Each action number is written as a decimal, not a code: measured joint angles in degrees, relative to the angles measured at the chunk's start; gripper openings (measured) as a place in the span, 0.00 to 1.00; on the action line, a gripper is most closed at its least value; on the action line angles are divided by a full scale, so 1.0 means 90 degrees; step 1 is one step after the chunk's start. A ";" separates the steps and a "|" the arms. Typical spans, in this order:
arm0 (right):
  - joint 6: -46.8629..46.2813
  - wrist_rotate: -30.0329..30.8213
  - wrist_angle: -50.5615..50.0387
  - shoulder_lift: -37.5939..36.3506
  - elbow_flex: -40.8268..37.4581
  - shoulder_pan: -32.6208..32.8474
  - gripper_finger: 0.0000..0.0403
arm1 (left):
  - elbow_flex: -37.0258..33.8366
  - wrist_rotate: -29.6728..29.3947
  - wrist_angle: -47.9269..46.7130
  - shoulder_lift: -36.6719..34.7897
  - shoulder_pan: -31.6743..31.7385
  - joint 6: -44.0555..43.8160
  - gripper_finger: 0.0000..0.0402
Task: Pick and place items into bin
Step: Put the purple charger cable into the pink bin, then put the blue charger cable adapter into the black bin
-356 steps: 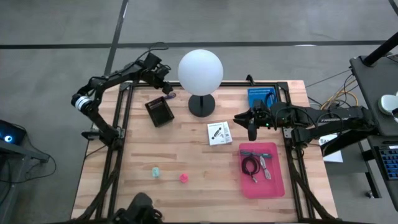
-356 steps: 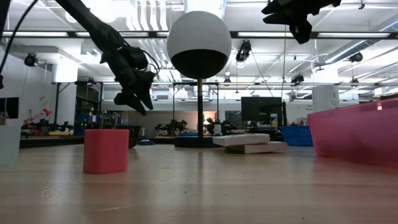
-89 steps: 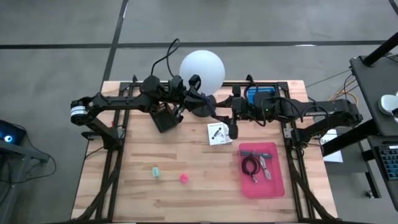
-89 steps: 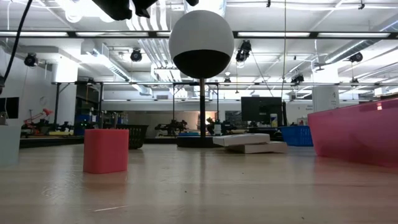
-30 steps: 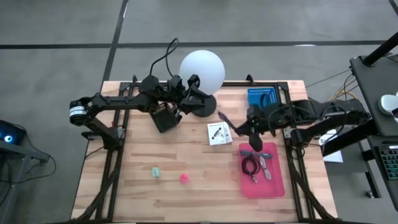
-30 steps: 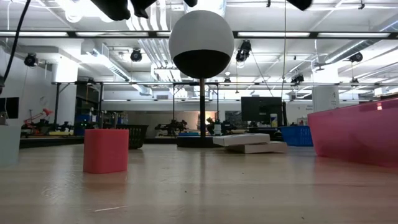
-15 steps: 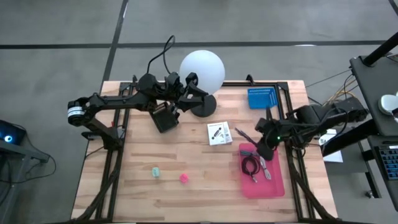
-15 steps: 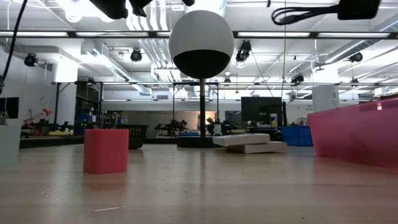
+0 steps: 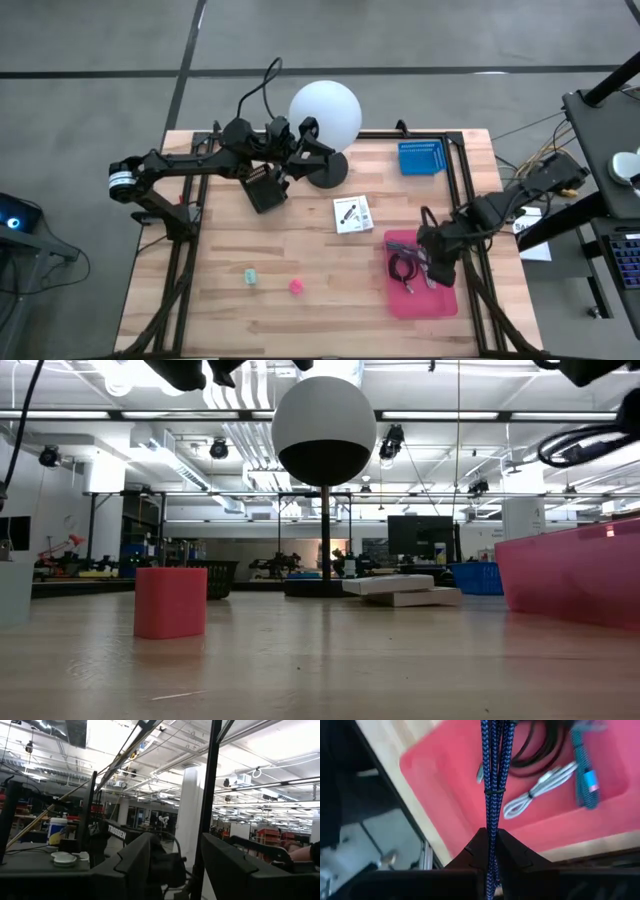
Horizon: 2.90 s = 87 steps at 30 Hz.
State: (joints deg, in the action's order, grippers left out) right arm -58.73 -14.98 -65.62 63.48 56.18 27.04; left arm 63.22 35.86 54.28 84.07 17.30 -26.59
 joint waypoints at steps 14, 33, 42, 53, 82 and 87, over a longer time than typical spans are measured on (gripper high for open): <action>-0.0246 -0.0625 0.1763 0.0041 -0.1061 0.0807 0.03 | -0.0079 -0.0002 -0.0046 0.0000 0.0030 0.0002 0.40; 0.0761 -0.1246 0.2894 0.0053 -0.1715 0.0816 0.03 | -0.0097 -0.0012 -0.0097 0.0000 0.0092 0.0002 0.40; 0.0596 -0.1400 0.3697 0.0056 -0.2352 0.0816 0.03 | -0.0097 -0.0009 -0.0097 0.0000 0.0121 0.0005 0.40; 0.0521 -0.1399 0.3713 0.0056 -0.2604 0.0816 0.03 | -0.0097 0.0002 -0.0097 0.0000 0.0124 0.0005 0.40; 0.0018 -0.1336 0.3747 0.0051 -0.2552 0.0812 0.40 | -0.0117 -0.0011 -0.0099 0.0000 0.0165 0.0036 0.40; -0.0261 -0.1340 0.3752 0.0042 -0.2552 0.0799 0.47 | -0.0129 -0.0012 -0.0099 0.0000 0.0165 0.0034 0.40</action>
State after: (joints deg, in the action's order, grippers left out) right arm -61.07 -27.04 -31.85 63.86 33.21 34.24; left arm 62.06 35.75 53.39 84.07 18.79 -26.28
